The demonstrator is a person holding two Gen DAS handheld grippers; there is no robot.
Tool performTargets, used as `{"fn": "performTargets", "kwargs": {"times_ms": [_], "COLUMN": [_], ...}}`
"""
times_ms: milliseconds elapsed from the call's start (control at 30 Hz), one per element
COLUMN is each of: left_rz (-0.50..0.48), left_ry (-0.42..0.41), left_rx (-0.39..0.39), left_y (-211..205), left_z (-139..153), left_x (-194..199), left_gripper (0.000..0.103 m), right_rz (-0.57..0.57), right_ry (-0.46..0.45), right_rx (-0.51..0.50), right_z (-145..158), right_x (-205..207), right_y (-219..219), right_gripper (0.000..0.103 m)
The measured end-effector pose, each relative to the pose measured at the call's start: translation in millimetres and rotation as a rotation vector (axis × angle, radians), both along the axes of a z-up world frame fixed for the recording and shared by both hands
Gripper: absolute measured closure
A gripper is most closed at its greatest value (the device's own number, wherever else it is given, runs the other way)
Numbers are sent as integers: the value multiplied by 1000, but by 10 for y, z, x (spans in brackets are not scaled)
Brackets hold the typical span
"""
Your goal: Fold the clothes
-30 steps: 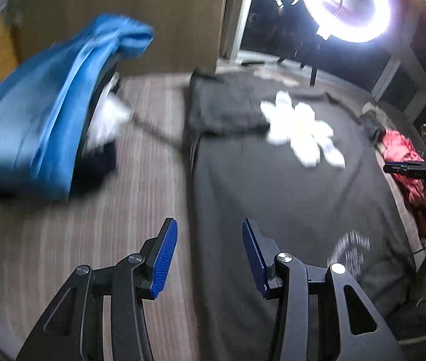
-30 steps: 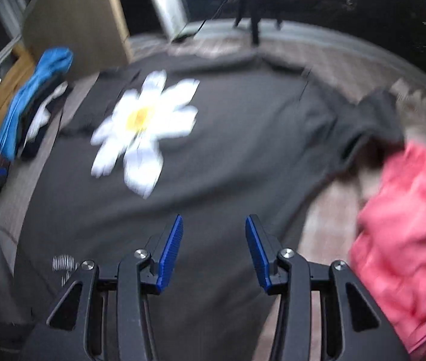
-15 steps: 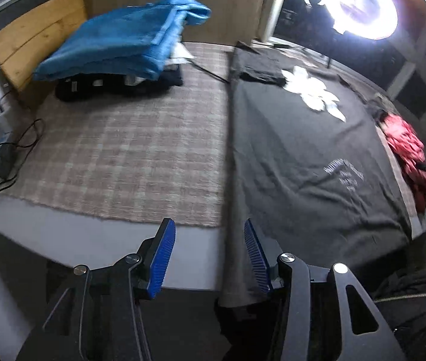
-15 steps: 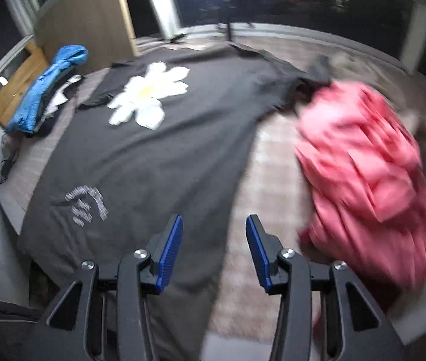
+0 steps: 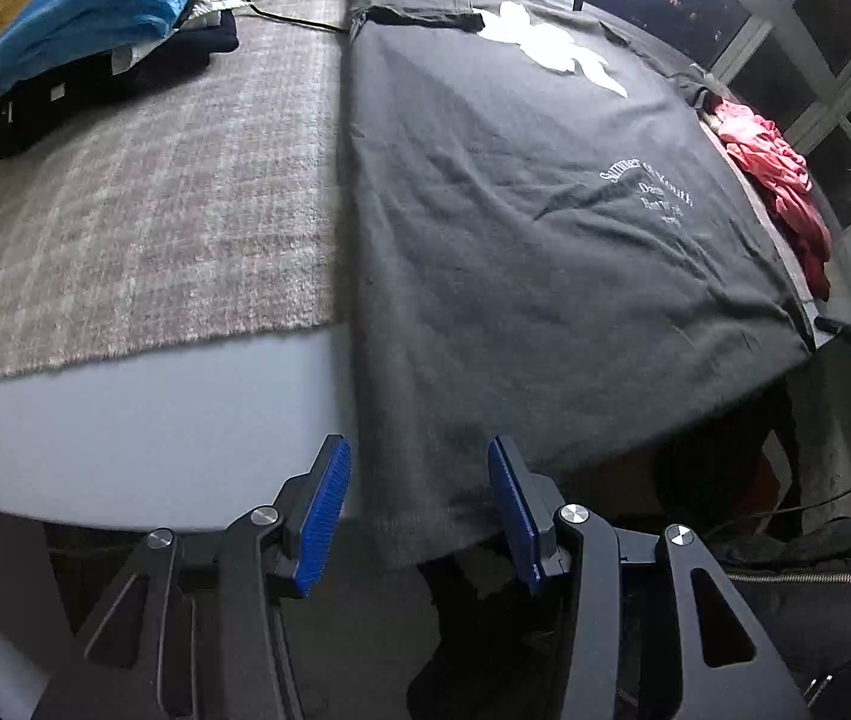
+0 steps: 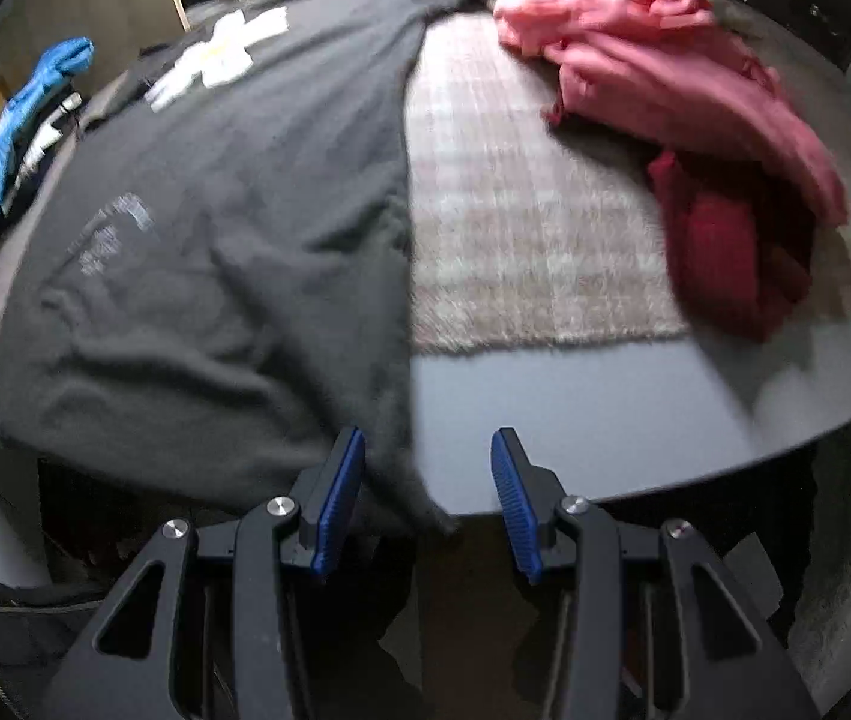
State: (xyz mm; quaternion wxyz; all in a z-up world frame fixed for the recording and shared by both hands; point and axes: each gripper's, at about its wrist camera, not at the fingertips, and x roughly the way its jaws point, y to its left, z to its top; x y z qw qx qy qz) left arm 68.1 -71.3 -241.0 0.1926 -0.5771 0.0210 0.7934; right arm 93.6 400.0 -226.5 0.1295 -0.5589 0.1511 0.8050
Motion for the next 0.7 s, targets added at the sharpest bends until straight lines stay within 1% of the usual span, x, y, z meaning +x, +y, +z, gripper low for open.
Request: {"fn": "performTargets", "kwargs": {"times_ms": [67, 100, 167, 200, 233, 267, 333, 400, 433, 500, 533, 600, 633, 700], "left_rz": [16, 24, 55, 68, 81, 96, 126, 155, 171, 214, 230, 257, 269, 274], "left_ry": [18, 19, 19, 14, 9, 11, 23, 35, 40, 41, 45, 52, 55, 54], "left_rx": [-7, -2, 8, 12, 17, 18, 17, 16, 16, 25, 19, 8, 3, 7], "left_y": [-34, -50, -80, -87, -94, -84, -77, -71, -67, -64, -46, -10, 7, 17], "left_z": [17, 13, -25, -50, -74, -94, -104, -114, -119, -120, -119, -122, -126, -125], "left_x": [61, 84, 143, 157, 171, 185, 185, 184, 184, 174, 177, 181, 182, 175], "left_gripper": [57, 57, 57, 57, 57, 57, 57, 57, 57, 57, 57, 58, 59, 61], "right_rz": [60, 107, 215, 270, 314, 341, 393, 438, 456, 459, 458, 439, 437, 457], "right_ry": [45, 73, 134, 166, 195, 217, 272, 322, 335, 303, 280, 235, 212, 152], "right_rx": [30, 63, 116, 141, 163, 176, 181, 140, 114, 33, -14, -56, -64, -35], "right_z": [306, 491, 861, 1051, 1213, 1316, 1522, 1607, 1620, 1499, 1398, 1168, 1042, 736], "right_x": [-136, -245, -556, -765, -1011, -1252, -1891, -2524, -2859, -3519, -3869, -4443, -4707, -5165], "right_y": [-130, -224, -424, -532, -643, -727, -869, -1053, -1155, -1391, -1502, -1676, -1775, -2012], "right_gripper": [60, 60, 59, 55, 48, 46, 44, 44, 44, 44, 44, 44, 44, 44]}}
